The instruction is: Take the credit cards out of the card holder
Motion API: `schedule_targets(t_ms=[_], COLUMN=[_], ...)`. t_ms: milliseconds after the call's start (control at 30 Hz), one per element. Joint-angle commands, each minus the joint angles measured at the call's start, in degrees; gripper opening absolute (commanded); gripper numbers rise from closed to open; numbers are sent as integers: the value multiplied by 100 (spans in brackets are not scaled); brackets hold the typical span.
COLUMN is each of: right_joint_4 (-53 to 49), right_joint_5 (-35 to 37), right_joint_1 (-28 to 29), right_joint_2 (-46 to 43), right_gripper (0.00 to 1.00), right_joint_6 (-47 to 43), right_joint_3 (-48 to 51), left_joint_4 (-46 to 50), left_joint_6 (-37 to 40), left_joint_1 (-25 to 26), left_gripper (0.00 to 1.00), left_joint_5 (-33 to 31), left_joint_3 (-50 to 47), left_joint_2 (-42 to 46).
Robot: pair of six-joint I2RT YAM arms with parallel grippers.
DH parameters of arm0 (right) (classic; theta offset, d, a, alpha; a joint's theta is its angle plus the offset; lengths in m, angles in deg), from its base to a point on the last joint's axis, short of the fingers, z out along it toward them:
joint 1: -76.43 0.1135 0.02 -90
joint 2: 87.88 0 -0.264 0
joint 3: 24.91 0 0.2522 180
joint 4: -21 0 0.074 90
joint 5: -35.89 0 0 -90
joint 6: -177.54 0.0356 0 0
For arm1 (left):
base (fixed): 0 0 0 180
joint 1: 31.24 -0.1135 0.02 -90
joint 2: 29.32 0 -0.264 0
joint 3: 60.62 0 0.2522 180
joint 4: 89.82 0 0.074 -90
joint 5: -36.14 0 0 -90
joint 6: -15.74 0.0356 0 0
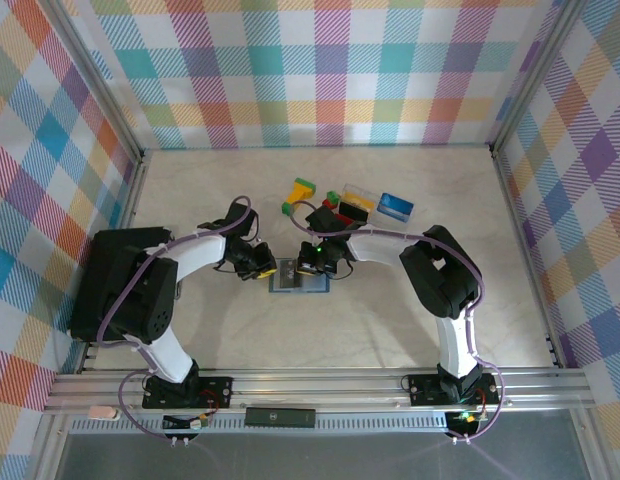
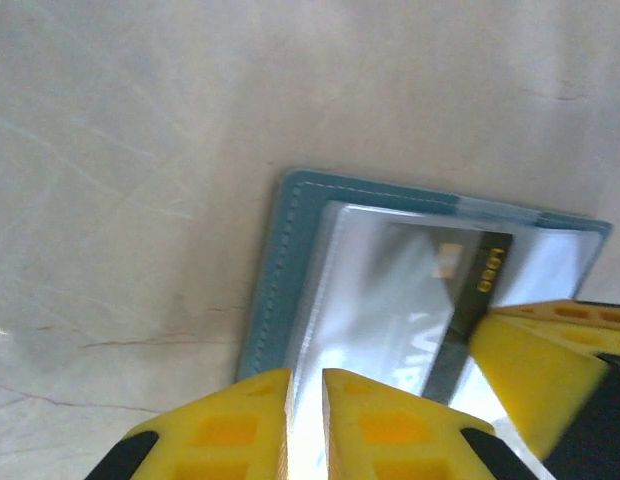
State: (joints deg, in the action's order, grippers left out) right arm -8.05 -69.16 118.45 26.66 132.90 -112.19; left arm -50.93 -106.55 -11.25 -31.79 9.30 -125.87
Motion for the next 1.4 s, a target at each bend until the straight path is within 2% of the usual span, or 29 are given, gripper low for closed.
schedule_targets(t_ms=[0, 233, 433, 1100, 1367], right_joint_4=[-51, 97, 190, 68, 146], right_joint_5=[-41, -142, -291, -501, -576], right_joint_1=[-27, -45, -45, -44, -40], right_joint_2=[-161, -143, -51, 242, 245], right_gripper=[7, 7, 15, 23, 18], right_joint_6=[-90, -20, 99, 111, 102], right_joint_3=[73, 133, 171, -18, -14], left_joint_4=[-123, -279, -197, -196, -183], left_joint_6=[-12, -137, -175, -207, -222], left_joint_1=[92, 137, 129, 129, 133], left_gripper=[15, 9, 8, 8, 8], left_joint_5=[340, 433, 49, -98, -107], left_joint_3=[130, 165, 7, -149, -158], left_joint_2=[113, -412, -495, -490, -505])
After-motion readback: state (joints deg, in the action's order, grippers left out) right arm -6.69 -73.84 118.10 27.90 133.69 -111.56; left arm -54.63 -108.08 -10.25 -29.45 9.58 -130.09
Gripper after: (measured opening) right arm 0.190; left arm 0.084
